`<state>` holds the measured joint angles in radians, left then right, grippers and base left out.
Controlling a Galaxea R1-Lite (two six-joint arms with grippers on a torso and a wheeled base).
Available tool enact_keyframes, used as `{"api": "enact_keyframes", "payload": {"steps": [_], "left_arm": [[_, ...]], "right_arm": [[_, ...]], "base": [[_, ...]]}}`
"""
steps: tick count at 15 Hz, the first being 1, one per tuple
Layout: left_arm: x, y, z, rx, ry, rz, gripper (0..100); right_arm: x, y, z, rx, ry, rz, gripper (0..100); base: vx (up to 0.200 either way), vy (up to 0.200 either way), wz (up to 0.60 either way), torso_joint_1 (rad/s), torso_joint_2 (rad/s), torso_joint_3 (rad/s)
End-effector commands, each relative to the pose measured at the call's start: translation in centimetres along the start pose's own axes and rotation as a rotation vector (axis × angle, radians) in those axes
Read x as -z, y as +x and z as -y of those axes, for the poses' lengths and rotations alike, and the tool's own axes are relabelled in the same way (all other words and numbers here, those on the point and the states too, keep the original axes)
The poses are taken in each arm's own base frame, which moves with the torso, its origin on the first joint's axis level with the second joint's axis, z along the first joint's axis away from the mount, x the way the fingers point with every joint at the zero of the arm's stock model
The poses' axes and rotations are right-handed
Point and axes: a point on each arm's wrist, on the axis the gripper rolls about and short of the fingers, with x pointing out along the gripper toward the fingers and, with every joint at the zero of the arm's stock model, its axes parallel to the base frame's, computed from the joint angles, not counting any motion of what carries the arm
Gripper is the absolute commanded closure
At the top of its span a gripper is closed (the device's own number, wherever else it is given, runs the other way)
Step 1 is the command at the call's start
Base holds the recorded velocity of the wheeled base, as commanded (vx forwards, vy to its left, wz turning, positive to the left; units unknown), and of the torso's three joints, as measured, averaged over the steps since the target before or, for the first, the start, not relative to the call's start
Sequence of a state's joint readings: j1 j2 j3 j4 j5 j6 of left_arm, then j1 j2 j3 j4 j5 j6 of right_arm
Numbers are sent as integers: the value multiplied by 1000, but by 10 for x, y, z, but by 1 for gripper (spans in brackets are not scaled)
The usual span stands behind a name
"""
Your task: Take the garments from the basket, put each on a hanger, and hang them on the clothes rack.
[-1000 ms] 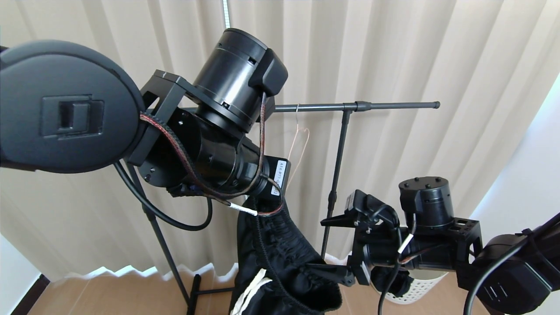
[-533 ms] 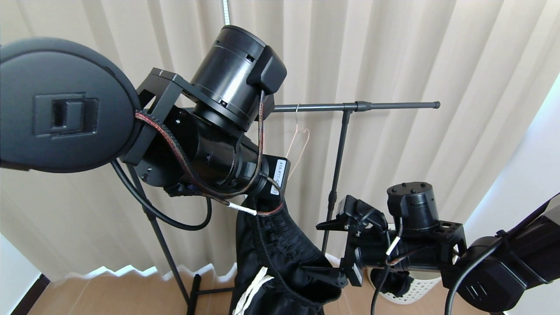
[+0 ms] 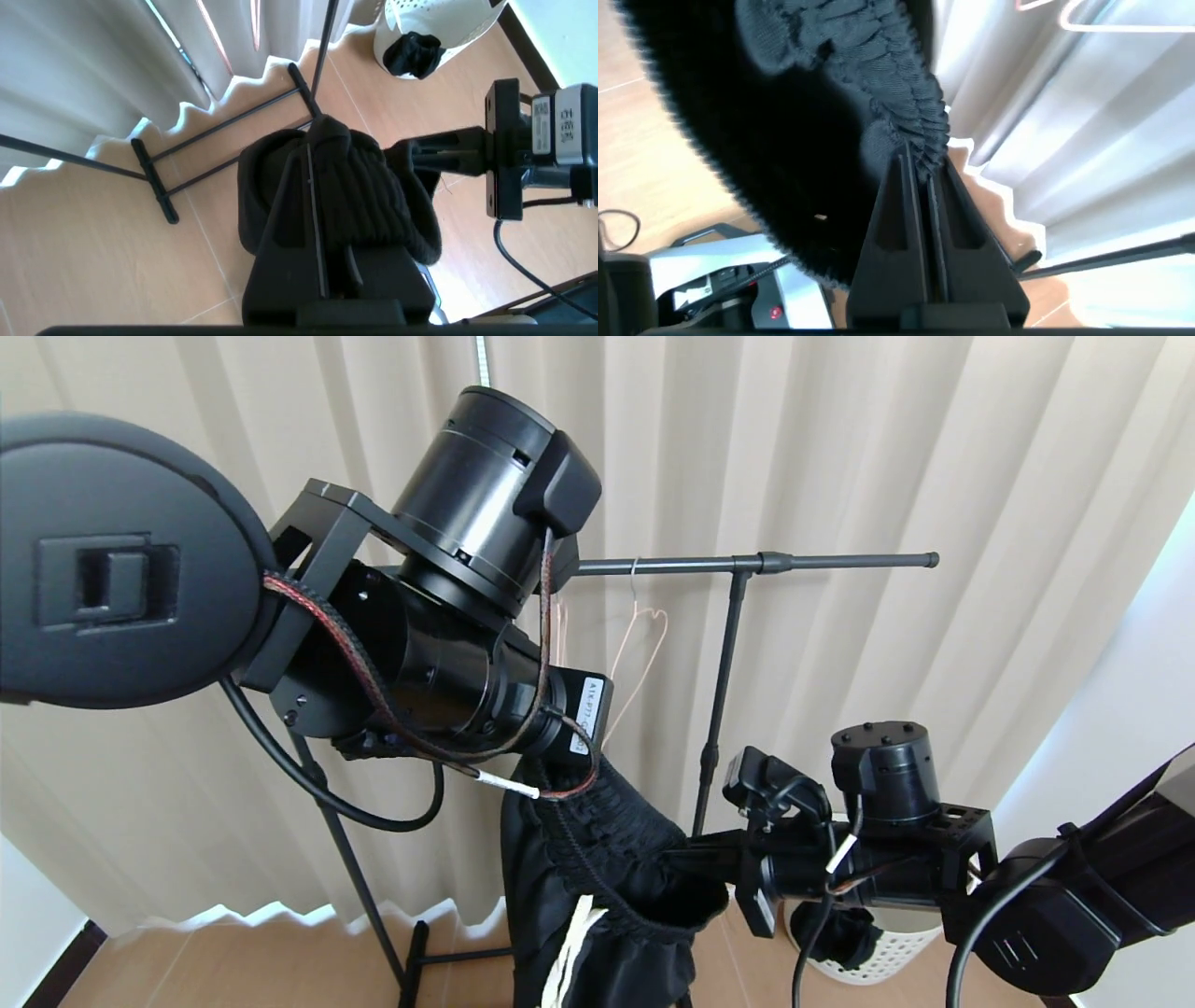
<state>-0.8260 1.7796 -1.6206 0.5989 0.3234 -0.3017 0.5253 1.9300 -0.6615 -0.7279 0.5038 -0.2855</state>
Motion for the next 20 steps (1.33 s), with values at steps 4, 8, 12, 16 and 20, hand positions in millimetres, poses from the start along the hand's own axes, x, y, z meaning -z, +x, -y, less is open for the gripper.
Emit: {"api": "enact_keyframes", "payload": {"steps": [4, 8, 12, 16, 20], "left_arm": [[10, -2, -5, -11, 8, -26, 100], [26, 11, -15, -53, 12, -98, 100], [37, 26, -20, -80, 8, -140, 100], [40, 29, -20, -64, 8, -136, 0], [53, 24, -23, 3, 27, -171, 0]], "right_arm": [[-3, -12, 23, 87, 16, 26, 100], [-23, -33, 32, 297, 3, 55, 100], [-47, -50, 34, 515, -18, 95, 100], [-63, -65, 32, 633, -29, 136, 100], [-64, -65, 35, 704, -19, 123, 100]], "base": [[0, 0, 0, 0, 0, 0], [0, 0, 0, 0, 0, 0], [0, 0, 0, 0, 0, 0], [0, 0, 0, 0, 0, 0], [0, 0, 0, 0, 0, 0]]}}
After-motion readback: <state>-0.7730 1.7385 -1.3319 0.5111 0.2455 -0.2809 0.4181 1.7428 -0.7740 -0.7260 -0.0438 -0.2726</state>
